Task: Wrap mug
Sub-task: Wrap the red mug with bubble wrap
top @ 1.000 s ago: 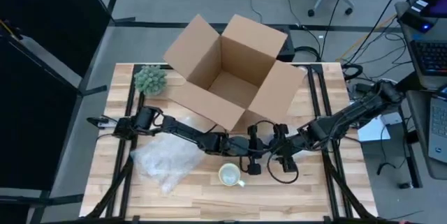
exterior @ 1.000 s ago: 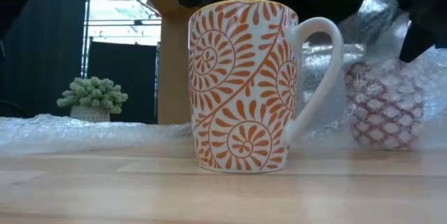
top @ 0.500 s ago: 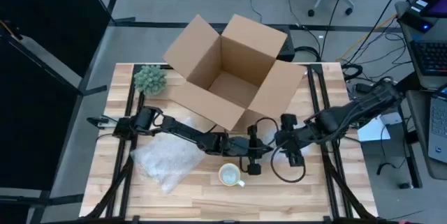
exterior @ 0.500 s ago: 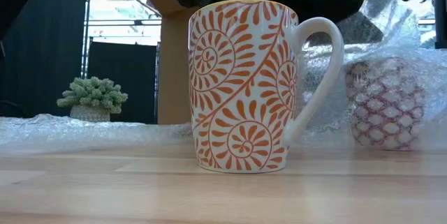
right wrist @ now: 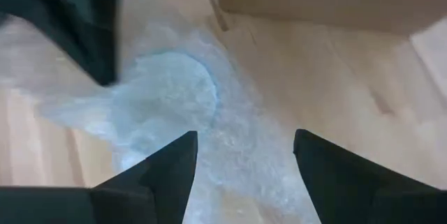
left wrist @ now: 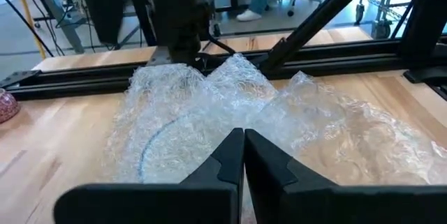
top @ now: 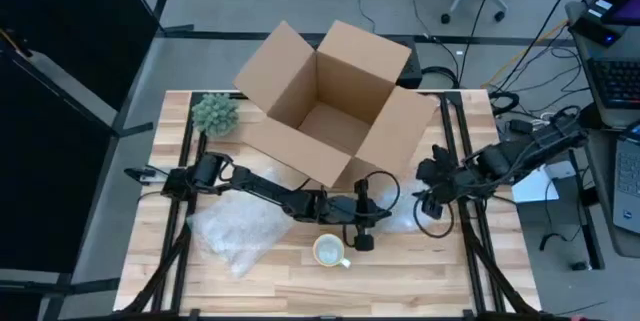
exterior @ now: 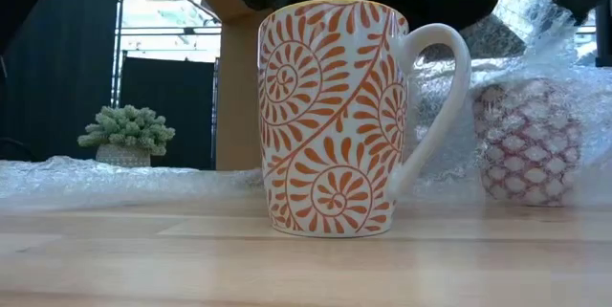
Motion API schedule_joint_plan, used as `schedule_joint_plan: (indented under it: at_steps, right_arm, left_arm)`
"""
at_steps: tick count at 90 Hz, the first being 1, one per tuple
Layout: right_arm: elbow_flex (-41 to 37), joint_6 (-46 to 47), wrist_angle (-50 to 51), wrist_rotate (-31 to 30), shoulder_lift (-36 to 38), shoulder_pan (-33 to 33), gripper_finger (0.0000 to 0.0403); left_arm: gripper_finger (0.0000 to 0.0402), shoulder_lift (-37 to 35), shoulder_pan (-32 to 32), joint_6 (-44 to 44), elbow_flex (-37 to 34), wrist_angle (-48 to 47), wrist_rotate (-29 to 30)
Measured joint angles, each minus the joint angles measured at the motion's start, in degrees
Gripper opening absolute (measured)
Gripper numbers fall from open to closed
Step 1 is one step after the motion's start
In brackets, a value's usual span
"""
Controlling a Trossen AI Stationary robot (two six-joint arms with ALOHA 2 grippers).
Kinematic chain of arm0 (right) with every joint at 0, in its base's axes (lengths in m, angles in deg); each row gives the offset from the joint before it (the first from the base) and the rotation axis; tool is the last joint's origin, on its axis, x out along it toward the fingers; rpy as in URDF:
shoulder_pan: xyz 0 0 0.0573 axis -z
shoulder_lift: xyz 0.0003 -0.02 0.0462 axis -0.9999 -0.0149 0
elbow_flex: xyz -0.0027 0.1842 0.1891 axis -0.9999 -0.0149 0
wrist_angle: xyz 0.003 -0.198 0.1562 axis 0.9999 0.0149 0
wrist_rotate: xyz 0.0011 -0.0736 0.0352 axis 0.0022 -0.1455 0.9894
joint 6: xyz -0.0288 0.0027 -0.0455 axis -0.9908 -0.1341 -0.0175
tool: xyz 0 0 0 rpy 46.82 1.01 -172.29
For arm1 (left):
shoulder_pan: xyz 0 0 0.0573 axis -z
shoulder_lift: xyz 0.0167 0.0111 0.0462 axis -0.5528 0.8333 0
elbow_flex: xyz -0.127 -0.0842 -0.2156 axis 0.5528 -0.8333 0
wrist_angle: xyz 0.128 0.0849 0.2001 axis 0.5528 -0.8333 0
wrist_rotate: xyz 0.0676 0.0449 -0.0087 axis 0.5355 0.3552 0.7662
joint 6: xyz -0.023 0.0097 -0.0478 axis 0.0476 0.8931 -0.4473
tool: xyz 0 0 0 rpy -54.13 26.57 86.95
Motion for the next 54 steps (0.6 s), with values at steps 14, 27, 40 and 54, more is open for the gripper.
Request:
schedule_joint_plan:
  at_steps: [14, 27, 40, 54]
  right_arm:
    - [-5.14, -1.32, -7.34, 0.31, -2.95, 1.68, 0.0224]
    - [-5.71, -3.78, -11.13, 0.33, -7.88, 3.43, 0.0224]
    - [-5.68, -5.29, -12.87, 1.23, -13.46, 4.11, 0.0224]
    - [-5.66, -5.26, -13.87, 1.31, -18.90, 4.11, 0.0224]
  left_arm:
    - [0.0000, 0.00, -0.02, 0.00, 0.00, 0.00, 0.00]
    - [0.0000, 0.00, -0.02, 0.00, 0.00, 0.00, 0.01]
    - [0.0000, 0.00, 0.00, 0.00, 0.00, -0.02, 0.02]
    - [0.0000, -0.81, 0.48, 0.05, 0.26, -0.40, 0.09]
